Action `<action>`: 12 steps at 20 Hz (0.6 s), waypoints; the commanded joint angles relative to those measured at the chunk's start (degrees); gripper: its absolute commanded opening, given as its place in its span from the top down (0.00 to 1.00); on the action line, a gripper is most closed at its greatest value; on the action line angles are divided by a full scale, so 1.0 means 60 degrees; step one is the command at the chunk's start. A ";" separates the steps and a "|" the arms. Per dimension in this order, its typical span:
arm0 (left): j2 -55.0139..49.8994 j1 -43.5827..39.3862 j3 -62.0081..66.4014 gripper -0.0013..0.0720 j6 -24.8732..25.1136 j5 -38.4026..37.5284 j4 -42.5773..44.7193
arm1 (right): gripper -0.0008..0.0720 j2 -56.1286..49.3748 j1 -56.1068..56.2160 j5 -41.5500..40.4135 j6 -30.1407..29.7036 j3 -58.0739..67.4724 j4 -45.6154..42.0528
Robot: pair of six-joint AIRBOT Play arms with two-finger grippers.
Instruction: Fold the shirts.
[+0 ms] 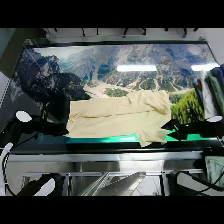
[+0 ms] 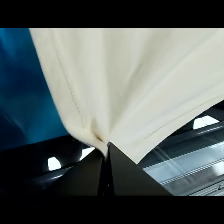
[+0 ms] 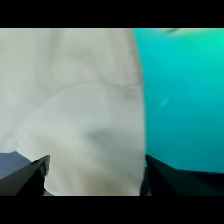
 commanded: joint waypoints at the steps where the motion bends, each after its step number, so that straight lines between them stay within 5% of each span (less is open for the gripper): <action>1: 0.0055 0.0018 0.0404 0.96 -0.0051 -0.0127 0.0015 | 0.12 -0.0022 0.0947 -0.1078 -0.0080 -0.0313 0.0433; 2: 0.0055 0.0018 0.0517 0.96 -0.0055 -0.0127 0.0015 | 0.29 -0.0022 0.1198 -0.1129 -0.0025 -0.0313 0.0408; 3: 0.0055 0.0018 0.0619 0.96 -0.0058 -0.0164 0.0015 | 0.72 0.0007 0.1271 -0.1016 -0.0087 -0.0295 0.0346; 4: 0.0055 0.0018 0.0692 0.96 -0.0058 -0.0244 0.0026 | 0.96 0.0131 0.1239 -0.0681 -0.0361 -0.0215 0.0240; 8: 0.0390 0.0029 0.0484 0.96 -0.0124 -0.0947 0.0390 | 0.96 0.2535 0.1082 0.0933 0.0062 0.0197 -0.1876; 12: 0.1832 0.0255 -0.0463 0.96 -0.0200 -0.0976 0.0874 | 0.96 0.6124 0.1115 0.1934 0.1690 0.0219 -0.3450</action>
